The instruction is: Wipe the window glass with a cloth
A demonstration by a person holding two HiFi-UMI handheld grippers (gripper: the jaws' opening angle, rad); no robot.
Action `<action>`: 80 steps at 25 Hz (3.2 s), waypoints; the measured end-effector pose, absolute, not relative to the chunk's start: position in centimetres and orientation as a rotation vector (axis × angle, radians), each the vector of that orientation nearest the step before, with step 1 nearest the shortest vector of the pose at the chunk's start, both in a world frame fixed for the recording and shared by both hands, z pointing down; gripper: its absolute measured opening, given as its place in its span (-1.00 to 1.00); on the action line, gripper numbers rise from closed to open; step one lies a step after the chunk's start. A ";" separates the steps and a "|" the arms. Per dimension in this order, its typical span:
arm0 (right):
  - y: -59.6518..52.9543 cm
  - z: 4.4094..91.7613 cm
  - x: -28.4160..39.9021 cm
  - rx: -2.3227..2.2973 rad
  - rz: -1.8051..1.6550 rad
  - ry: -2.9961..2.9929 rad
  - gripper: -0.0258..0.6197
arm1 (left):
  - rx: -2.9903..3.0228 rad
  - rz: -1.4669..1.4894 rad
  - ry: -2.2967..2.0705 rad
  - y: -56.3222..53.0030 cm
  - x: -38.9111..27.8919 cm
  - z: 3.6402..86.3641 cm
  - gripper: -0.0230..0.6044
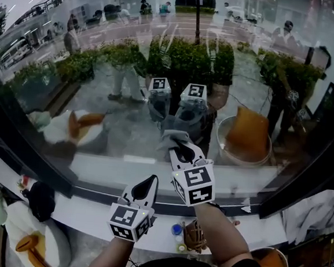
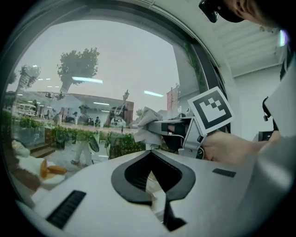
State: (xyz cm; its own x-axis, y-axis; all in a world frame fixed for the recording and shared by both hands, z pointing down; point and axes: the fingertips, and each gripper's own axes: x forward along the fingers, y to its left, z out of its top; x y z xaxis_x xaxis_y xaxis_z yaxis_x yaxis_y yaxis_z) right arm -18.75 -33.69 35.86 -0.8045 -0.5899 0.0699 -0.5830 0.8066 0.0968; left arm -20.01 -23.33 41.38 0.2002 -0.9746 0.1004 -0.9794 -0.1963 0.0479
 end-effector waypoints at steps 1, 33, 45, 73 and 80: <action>-33.8 35.6 -18.5 0.947 -0.108 -2.892 -0.80 | 2.352 0.069 -1.913 -23.4 -19.8 41.1 -0.90; -40.8 35.4 7.2 1.299 -0.109 -2.735 -0.80 | 2.600 0.081 -1.587 -31.6 2.0 40.4 -0.90; -41.8 36.0 12.9 1.383 -0.088 -2.682 -0.80 | 2.665 0.093 -1.548 -32.5 5.9 40.6 -0.90; -43.5 36.7 17.3 1.395 -0.056 -2.709 -0.80 | 2.644 0.117 -1.606 -33.3 9.3 40.7 -0.90; -43.5 36.7 17.2 1.394 -0.057 -2.718 -0.80 | 2.593 0.122 -1.595 -32.9 9.4 40.9 -0.90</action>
State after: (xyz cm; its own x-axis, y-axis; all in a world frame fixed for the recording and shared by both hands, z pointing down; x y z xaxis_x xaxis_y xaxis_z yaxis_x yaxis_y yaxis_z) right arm 17.17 -43.53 36.68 -0.5805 -0.8121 0.0596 -0.8089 0.5835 0.0724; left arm 9.37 -32.95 40.93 0.4498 -0.8853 0.1176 -0.8929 -0.4485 0.0391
